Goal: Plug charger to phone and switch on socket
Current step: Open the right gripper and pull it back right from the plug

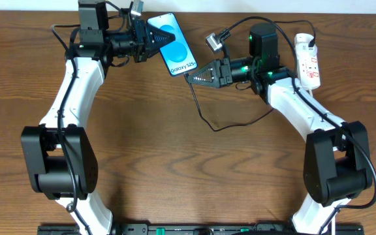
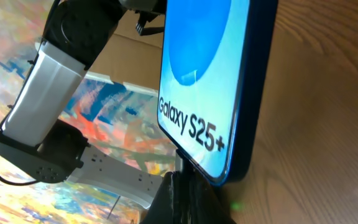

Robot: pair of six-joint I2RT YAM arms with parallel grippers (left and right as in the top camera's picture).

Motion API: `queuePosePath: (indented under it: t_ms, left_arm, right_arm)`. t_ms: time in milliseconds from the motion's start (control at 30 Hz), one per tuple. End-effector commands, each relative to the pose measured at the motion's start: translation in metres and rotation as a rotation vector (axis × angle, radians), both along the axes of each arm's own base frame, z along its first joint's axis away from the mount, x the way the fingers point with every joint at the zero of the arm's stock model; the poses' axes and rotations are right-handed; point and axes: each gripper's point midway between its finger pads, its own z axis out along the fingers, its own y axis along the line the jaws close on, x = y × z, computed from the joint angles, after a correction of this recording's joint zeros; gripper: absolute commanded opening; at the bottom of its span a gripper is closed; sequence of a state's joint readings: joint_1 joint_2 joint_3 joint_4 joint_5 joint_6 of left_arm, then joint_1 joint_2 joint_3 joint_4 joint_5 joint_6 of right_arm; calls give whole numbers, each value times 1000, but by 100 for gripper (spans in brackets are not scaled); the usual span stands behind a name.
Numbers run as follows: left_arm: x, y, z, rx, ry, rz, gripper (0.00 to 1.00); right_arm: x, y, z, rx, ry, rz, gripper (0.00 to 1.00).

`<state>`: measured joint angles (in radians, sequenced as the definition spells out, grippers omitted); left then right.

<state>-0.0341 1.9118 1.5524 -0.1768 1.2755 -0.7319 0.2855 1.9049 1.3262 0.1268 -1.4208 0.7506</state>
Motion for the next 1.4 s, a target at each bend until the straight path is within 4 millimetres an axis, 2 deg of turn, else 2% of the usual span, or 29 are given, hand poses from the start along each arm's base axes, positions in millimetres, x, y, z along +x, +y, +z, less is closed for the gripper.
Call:
queuePosePath:
  t_ms: [0,300,433,533,667,800,1000,1067,1233,1367]
  left_arm:
    - [-24,-24,8,-46,-26,-132,8]
    - [-25,-24,9,-52,-22,-140,7]
    - [-25,-23,9,-52,-23,-137,7]
    - [-24,-22,9,-50,-23,-132,7]
    - [-24,-22,9,-50,-22,-133,7]
    - [-24,-22,9,-51,-22,-133,7]
    - [-27,-23,11,-66,-22,-153,8]
    - [-27,-23,11,-66,-23,-153,7]
    - [-27,-23,11,-59,-59,-159,7]
    - [-28,-23,10,-51,-77,-161,7]
  right_arm:
    - [26,2,5,-34,-56,-128,1]
    - [26,2,7,-26,-72,-124,2]
    - [21,1,9,-14,-84,-97,31]
    - [18,-2,11,-1,-90,-73,40]
    - [15,-8,12,16,-121,-46,48]
    - [16,-14,3,2,-137,-58,52]
    - [28,-35,-29,-109,-108,-155,53]
    - [31,-43,-34,-130,-100,-178,53]
    - [38,-57,-35,-134,-94,-208,53]
    - [34,-57,-26,-113,-105,-193,53]
